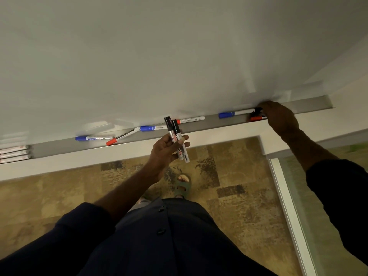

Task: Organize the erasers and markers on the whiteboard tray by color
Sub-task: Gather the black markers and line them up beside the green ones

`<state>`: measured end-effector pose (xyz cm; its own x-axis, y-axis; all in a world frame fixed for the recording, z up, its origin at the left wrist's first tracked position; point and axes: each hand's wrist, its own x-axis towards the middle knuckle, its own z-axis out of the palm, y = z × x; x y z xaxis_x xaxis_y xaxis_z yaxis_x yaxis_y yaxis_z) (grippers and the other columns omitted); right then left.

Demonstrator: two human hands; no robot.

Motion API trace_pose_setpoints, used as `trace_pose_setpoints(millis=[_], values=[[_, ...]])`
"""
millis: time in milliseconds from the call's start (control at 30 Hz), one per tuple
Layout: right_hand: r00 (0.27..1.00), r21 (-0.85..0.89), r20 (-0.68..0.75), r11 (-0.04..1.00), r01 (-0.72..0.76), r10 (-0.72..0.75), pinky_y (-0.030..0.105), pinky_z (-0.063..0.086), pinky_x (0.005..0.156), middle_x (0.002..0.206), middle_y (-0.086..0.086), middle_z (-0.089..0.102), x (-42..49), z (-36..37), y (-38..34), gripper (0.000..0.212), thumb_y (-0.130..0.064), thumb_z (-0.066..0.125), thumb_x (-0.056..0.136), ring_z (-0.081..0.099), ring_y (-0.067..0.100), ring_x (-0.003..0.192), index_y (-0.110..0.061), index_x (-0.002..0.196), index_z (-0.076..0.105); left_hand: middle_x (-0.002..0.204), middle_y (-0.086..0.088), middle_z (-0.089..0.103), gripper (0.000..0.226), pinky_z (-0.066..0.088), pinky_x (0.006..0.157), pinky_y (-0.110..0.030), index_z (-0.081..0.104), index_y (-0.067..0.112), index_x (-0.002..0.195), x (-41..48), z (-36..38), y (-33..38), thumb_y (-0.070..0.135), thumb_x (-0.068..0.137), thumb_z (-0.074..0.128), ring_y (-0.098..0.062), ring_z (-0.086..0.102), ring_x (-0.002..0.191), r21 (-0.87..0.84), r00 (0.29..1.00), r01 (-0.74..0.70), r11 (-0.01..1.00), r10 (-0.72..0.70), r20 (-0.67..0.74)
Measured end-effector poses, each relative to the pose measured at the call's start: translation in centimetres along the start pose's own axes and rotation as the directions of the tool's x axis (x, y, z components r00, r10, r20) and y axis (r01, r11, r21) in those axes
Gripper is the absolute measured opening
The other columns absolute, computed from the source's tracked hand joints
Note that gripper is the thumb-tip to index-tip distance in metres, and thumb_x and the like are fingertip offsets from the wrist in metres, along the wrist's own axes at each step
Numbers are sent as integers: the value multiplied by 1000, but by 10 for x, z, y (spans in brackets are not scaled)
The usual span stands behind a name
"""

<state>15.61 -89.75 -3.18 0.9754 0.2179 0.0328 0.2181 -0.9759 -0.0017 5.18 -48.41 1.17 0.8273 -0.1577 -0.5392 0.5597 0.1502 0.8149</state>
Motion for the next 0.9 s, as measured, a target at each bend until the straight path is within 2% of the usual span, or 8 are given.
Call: trace_pose_setpoints(millis=[67,133,233,333,467,600,733,900], values=[[1000,-25,-5,1000,5,-5,51,55,88,123,23,65,-1,-3,-8,44,12,52,86,63,43,108,-2,127,61,131,-3,73,38,58,98,-45,59,19,139,-2,-1,1,14,102,60,-23,71,119,-13,1000,-6,1000,6,-4],[994,20,-110,1000,8,-6,46,51,97,126,19,64,-6,-7,-24,38,3,47,95,62,37,113,-5,129,60,132,-4,72,39,58,99,-46,58,17,141,-4,-3,0,12,102,59,-24,71,120,-30,1000,-15,999,14,-11],[955,244,-297,967,71,5,39,47,100,124,14,64,-11,-23,-77,31,-9,42,103,60,29,114,-7,129,59,134,-6,71,41,57,101,-47,55,13,144,-7,-5,-2,11,103,56,-26,69,123,-49,999,-49,998,48,-21],[930,544,-367,811,216,-2,27,49,100,122,10,63,-5,-46,-157,27,-7,46,104,59,15,113,-8,129,57,134,-5,71,42,57,102,-46,52,6,146,-9,-4,-3,10,104,54,-25,66,127,-66,995,-93,994,91,-27],[945,788,-326,564,247,41,9,48,93,121,7,66,-4,-67,-263,26,-13,52,103,60,-1,110,-9,128,56,132,-9,71,38,59,93,-38,57,8,141,-13,-1,6,11,103,57,-24,67,125,-142,989,-147,979,141,-51],[950,907,-234,398,138,204,19,58,81,105,1,73,-2,-71,-321,19,-18,66,95,70,6,94,-7,110,64,111,-7,74,34,61,83,-34,57,9,139,-20,-7,12,12,106,52,-18,72,99,-194,970,-228,954,205,-130],[954,965,-137,255,67,267,18,57,81,103,1,75,2,-73,-360,16,-15,65,96,71,7,95,-6,108,69,116,-12,72,38,60,80,-33,52,9,145,-26,-22,12,8,107,49,-23,71,105,-223,944,-279,934,224,-242],[990,939,-106,337,69,93,32,58,95,125,6,71,2,-72,-401,28,-16,52,103,68,14,113,-7,126,66,105,-13,71,31,59,70,-29,59,2,134,-35,-43,13,11,105,55,-20,71,92,-291,883,-304,907,153,-444]])
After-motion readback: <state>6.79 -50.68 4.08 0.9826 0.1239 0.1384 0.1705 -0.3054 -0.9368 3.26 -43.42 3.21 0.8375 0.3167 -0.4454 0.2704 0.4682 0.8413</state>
